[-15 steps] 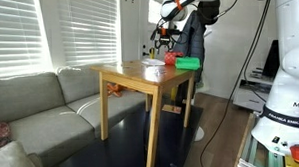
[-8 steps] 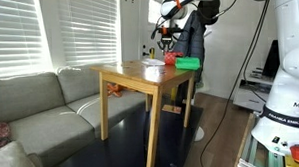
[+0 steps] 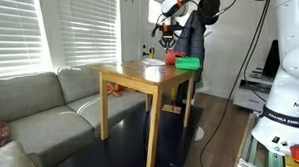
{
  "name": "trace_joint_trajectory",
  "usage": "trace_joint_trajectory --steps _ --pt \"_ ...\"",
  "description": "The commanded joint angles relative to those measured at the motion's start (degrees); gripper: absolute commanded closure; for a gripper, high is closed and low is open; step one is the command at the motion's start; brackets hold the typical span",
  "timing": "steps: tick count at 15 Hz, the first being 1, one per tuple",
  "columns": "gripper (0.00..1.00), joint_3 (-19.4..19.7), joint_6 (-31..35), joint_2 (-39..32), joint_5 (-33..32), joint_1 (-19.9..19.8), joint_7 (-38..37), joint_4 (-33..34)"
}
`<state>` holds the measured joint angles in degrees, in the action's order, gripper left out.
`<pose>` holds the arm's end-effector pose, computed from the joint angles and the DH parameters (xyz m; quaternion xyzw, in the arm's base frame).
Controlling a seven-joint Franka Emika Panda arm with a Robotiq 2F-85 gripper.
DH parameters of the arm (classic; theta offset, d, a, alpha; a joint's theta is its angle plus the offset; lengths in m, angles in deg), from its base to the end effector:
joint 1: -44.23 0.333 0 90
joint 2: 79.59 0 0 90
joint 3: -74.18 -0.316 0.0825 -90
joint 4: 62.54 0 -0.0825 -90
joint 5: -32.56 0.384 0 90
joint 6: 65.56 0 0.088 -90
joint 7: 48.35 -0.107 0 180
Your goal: Move the red basket to the left
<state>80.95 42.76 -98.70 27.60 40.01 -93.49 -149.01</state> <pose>0.6547 -0.1235 0.4801 0.8881 -0.4550 0.0416 0.0506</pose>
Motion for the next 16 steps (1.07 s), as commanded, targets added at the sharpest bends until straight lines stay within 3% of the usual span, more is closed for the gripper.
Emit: trace_joint_trajectory --steps 1,11,14,16 --pt "0.99 1.1 -3.8 0.6 -1.8 1.2 -0.5 4.1" --pt "0.99 0.2 -19.3 -0.6 -4.4 3.7 -2.6 21.4" --pt "0.99 -0.3 -27.3 -2.3 -2.4 4.7 -7.1 26.8" --pt "0.99 -0.2 -32.0 -3.9 -2.6 6.0 -13.9 30.2"
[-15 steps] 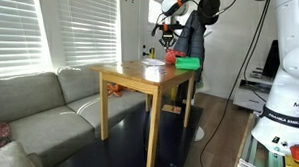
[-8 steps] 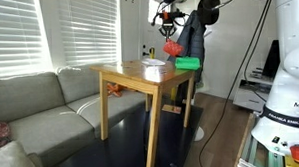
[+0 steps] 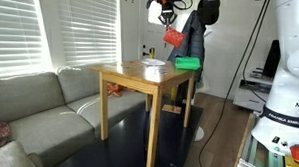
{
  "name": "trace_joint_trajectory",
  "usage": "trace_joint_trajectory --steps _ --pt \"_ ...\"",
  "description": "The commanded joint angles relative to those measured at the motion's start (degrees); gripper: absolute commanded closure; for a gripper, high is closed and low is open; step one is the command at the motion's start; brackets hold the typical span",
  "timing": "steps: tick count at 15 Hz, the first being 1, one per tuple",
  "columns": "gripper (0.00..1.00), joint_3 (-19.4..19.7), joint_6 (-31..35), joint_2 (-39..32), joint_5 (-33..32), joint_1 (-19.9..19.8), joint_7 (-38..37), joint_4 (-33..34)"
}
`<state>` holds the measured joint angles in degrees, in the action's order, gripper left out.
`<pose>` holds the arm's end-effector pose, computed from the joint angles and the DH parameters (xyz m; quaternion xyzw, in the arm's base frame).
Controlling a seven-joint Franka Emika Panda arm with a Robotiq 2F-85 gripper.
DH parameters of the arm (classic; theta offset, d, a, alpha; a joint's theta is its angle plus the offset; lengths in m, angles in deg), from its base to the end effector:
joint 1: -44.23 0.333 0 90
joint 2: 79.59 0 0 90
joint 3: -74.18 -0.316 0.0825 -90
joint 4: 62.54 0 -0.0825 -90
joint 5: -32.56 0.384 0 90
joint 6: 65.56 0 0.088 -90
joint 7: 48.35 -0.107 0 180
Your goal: Move the red basket to the left
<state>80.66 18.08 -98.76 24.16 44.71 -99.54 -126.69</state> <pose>0.6377 -0.0691 0.6274 0.8718 -0.4812 0.0389 0.0826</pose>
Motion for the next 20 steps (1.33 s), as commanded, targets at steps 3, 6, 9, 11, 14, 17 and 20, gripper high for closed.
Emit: trace_joint_trajectory --steps 3,6,9,11,14,17,20 --pt "0.99 0.3 -12.4 -7.1 2.1 2.5 -17.8 12.5" --pt "0.99 0.5 -13.9 -10.8 3.5 3.0 -27.5 16.2" --pt "0.99 -0.6 -13.6 -13.2 8.9 1.7 -34.1 18.6" --pt "0.95 0.0 -11.8 -11.5 6.4 2.6 -31.7 14.1" --pt "0.95 0.0 -11.8 -12.4 7.3 2.5 -32.6 15.4" --pt "0.95 0.0 -11.8 -12.4 7.6 2.3 -32.6 15.8" --pt "0.99 -0.1 -14.4 -14.5 8.7 3.1 -37.7 17.8"
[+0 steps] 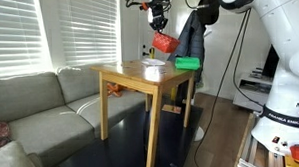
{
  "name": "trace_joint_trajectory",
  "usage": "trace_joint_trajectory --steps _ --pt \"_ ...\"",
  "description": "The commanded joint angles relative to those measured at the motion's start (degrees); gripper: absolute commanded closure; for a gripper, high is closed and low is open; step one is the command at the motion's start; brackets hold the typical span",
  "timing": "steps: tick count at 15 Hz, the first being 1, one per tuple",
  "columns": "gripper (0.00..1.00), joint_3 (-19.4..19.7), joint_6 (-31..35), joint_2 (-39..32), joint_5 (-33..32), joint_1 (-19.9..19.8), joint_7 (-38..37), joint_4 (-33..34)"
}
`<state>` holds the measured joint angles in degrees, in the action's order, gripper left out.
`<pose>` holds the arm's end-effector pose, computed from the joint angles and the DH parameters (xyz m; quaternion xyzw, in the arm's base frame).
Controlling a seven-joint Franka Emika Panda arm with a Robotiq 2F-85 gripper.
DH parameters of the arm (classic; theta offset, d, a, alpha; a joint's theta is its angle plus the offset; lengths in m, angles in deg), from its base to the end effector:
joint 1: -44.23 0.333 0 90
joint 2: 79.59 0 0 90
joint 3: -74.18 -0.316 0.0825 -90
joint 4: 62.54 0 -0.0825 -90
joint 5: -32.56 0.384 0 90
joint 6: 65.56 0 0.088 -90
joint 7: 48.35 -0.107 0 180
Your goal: Move the red basket to the left
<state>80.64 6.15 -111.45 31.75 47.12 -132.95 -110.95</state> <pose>0.6717 -0.0173 0.5867 0.7190 -0.6901 -0.0313 0.0755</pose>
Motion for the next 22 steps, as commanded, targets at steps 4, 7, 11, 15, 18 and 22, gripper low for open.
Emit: trace_joint_trajectory --steps 4,7,11,15,18,22 --pt "0.99 -0.5 -7.5 -4.4 2.5 2.3 -11.6 4.3" --pt "0.99 -0.9 -10.1 -6.1 4.3 3.7 -17.7 5.7" --pt "0.99 -0.8 -10.1 -8.2 6.6 5.2 -26.9 6.8" --pt "0.99 -1.0 -11.5 -10.5 8.9 5.1 -33.5 7.1" --pt "0.99 -1.3 -12.4 -12.2 11.2 4.6 -36.7 7.7" --pt "0.99 -1.0 -10.9 -13.6 11.0 5.1 -38.0 7.8"
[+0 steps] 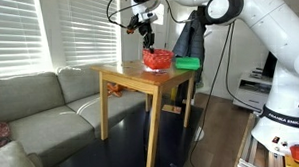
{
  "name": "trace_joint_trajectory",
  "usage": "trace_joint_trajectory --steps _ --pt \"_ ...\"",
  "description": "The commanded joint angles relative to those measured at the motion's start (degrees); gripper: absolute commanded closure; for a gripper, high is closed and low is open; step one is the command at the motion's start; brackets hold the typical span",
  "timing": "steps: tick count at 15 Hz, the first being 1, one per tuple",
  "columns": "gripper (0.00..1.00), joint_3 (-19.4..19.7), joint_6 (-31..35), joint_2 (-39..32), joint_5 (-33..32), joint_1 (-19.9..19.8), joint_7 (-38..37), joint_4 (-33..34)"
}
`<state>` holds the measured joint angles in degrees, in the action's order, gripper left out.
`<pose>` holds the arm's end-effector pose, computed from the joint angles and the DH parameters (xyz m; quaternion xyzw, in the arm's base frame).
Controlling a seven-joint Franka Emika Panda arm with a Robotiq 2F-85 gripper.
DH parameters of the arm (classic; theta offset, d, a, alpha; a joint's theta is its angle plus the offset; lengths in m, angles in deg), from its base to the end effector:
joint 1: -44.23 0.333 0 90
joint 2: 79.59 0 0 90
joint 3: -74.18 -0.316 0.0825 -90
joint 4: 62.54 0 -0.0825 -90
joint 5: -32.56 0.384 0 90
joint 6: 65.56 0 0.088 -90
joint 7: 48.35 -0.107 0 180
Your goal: Move the red basket to the left
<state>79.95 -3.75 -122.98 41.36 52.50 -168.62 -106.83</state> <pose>0.6856 0.0792 0.4708 0.5254 -0.8202 -0.1396 0.1779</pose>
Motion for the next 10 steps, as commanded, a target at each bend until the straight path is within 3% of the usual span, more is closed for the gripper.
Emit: trace_joint_trajectory --steps 1,2,3,5,10 --pt "0.99 -0.4 -0.5 -2.3 0.8 -0.2 -0.7 3.7" --pt "0.7 -0.3 0.0 -2.5 -0.2 0.1 0.7 4.1" --pt "0.69 -0.3 0.6 -2.5 -0.5 0.2 1.5 4.3" --pt "0.56 0.2 2.3 -1.9 -2.9 0.9 4.9 5.1" --pt "0.2 0.3 1.7 1.1 -10.4 3.2 17.6 7.3"
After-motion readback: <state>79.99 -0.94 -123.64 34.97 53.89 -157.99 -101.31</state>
